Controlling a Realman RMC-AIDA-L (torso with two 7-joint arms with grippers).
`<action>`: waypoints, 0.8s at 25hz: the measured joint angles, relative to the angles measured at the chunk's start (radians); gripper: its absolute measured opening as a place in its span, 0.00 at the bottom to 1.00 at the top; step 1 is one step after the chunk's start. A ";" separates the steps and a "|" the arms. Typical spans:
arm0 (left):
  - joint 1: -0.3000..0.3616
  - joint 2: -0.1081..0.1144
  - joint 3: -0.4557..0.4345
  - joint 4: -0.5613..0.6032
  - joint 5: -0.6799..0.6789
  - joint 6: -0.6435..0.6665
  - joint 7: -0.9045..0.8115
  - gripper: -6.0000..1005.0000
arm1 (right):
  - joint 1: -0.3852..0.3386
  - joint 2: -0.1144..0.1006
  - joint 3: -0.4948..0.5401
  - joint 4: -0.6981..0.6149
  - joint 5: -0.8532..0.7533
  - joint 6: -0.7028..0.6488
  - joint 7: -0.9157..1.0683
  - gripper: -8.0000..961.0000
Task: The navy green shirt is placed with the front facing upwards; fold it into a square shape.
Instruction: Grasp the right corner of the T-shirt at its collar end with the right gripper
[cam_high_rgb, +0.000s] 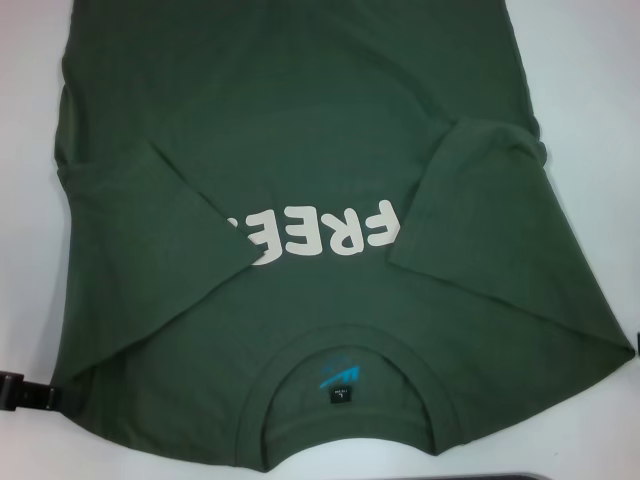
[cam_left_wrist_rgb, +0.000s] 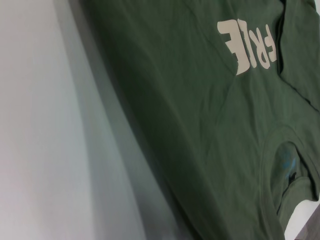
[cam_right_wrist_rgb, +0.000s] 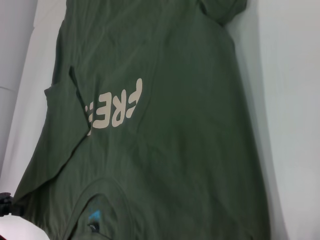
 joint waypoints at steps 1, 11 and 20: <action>-0.001 0.000 0.000 0.000 0.000 0.000 0.000 0.04 | 0.003 0.001 0.000 0.005 0.000 0.004 -0.001 0.81; -0.011 0.000 0.001 0.000 0.002 0.002 -0.001 0.04 | 0.012 0.001 -0.022 0.018 -0.002 0.031 0.010 0.81; -0.014 0.000 0.012 0.000 0.003 0.002 -0.005 0.04 | 0.022 0.011 -0.052 0.024 -0.001 0.067 0.024 0.81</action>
